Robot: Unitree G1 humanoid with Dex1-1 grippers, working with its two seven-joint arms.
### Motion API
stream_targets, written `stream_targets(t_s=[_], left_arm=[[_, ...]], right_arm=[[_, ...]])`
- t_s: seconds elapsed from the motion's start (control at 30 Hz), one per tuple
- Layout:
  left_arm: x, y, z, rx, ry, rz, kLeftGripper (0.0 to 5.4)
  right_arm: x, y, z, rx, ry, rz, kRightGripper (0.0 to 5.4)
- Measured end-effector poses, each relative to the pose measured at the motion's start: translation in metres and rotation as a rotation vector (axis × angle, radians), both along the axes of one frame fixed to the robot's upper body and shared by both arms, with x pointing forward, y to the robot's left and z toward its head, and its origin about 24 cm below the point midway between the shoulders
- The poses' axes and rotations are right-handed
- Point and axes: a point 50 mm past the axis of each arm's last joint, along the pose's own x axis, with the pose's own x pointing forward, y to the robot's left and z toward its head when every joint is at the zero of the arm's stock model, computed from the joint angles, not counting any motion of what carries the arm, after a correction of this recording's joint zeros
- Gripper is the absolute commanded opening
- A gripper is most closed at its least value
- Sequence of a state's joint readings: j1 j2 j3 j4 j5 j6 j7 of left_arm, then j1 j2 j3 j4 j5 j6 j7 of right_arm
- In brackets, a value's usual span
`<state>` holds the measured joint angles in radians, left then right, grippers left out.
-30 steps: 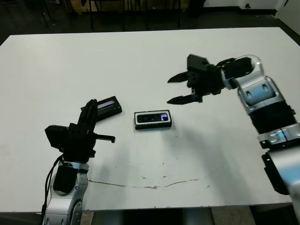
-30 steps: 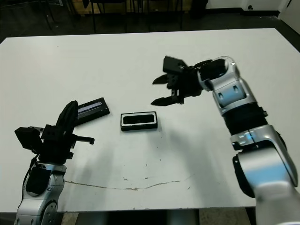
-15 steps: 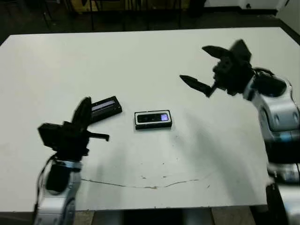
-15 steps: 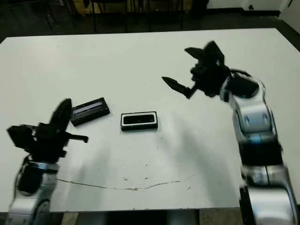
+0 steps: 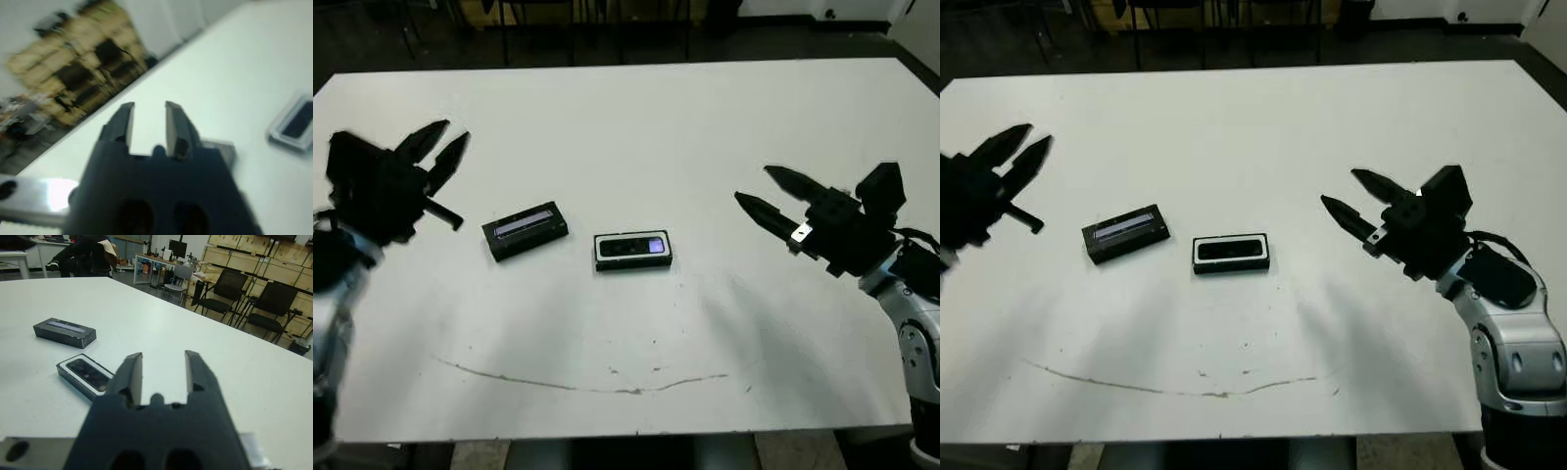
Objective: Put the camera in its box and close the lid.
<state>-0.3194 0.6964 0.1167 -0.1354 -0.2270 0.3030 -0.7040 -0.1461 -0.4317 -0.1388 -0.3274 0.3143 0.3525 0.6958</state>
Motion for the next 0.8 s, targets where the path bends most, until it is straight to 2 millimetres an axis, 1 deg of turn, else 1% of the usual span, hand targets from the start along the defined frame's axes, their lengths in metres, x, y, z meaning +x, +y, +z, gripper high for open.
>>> stream_targets(t_s=[0.1,0.17,0.23,0.33,0.5,0.6,0.63,0.8], left_arm=[[0.015,0.001,-0.004,0.017,0.119,-0.126,2.49],[0.025,0.002,-0.011,0.016,0.201,-0.206,2.86],[0.034,0.005,-0.017,0.013,0.265,-0.265,3.24],[0.043,0.004,-0.026,-0.012,0.306,-0.319,3.78],[0.05,-0.006,-0.05,-0.128,0.371,-0.33,4.71],[0.052,-0.011,-0.055,-0.156,0.373,-0.32,5.27],[0.053,-0.011,-0.057,-0.166,0.377,-0.311,5.39],[0.053,-0.008,-0.067,-0.189,0.411,-0.277,5.39]], right_arm=[[0.0,0.0,-0.001,0.005,0.0,0.0,0.58],[0.0,0.001,-0.001,-0.001,0.001,0.001,0.21],[0.0,0.0,0.0,-0.008,0.0,-0.008,0.0],[0.0,0.0,0.0,-0.017,0.004,-0.008,0.0],[0.001,-0.001,-0.001,-0.025,0.007,-0.019,0.0],[0.001,0.001,-0.002,-0.035,0.006,-0.017,0.0],[0.001,0.001,-0.003,-0.037,0.005,-0.016,0.0],[0.003,-0.001,-0.007,-0.034,0.017,-0.022,0.0]])
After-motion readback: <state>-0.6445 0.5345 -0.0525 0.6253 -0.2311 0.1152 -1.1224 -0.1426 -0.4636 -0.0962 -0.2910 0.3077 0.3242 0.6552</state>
